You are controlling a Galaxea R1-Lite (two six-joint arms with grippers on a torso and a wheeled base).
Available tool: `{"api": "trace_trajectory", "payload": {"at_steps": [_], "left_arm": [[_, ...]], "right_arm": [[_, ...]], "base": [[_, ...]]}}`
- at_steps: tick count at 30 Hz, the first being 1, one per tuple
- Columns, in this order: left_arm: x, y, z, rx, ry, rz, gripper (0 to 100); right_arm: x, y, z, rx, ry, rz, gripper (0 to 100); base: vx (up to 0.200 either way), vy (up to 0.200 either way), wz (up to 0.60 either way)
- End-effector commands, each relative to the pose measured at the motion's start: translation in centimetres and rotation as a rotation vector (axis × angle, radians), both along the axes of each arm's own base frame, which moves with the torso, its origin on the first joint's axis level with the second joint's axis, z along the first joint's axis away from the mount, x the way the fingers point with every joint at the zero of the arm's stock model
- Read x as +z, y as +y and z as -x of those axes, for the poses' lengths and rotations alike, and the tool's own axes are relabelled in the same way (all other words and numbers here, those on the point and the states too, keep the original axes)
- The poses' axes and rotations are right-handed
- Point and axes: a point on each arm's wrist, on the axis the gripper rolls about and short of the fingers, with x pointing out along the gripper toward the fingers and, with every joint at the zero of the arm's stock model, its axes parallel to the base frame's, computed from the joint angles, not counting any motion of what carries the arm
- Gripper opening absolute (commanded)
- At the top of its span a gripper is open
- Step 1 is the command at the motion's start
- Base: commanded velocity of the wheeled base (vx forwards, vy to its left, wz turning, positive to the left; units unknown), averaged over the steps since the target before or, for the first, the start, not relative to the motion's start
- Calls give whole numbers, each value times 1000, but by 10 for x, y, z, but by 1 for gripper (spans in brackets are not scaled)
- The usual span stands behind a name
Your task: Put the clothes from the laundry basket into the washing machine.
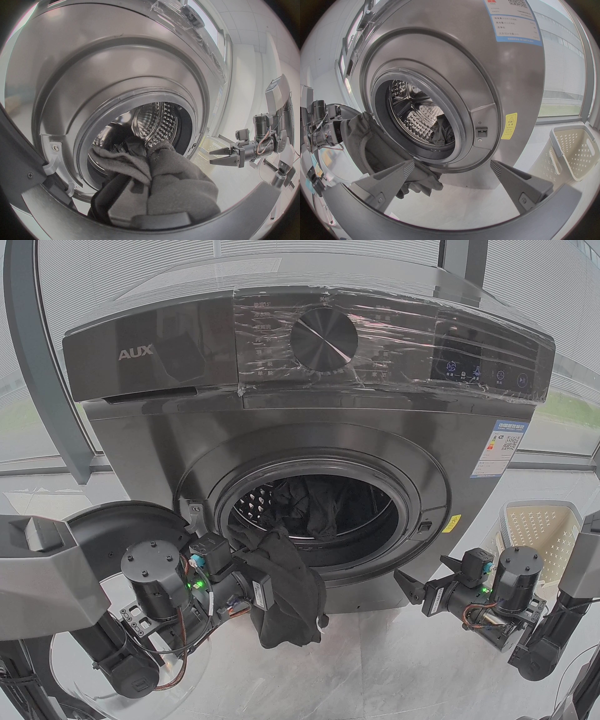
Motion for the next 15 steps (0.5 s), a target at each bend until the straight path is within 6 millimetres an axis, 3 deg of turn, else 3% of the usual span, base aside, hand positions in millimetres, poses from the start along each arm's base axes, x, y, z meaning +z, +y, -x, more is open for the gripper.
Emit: {"api": "trace_trajectory", "payload": {"at_steps": [1,15], "left_arm": [[-1,-3,0,1,-3,3,0],[-3,-5,2,-8,2,-1,0]], "right_arm": [[-1,0,0,1,2,2,100],[1,0,1,1,-2,-1,100]], "base": [[0,0,0],[0,0,0]]}}
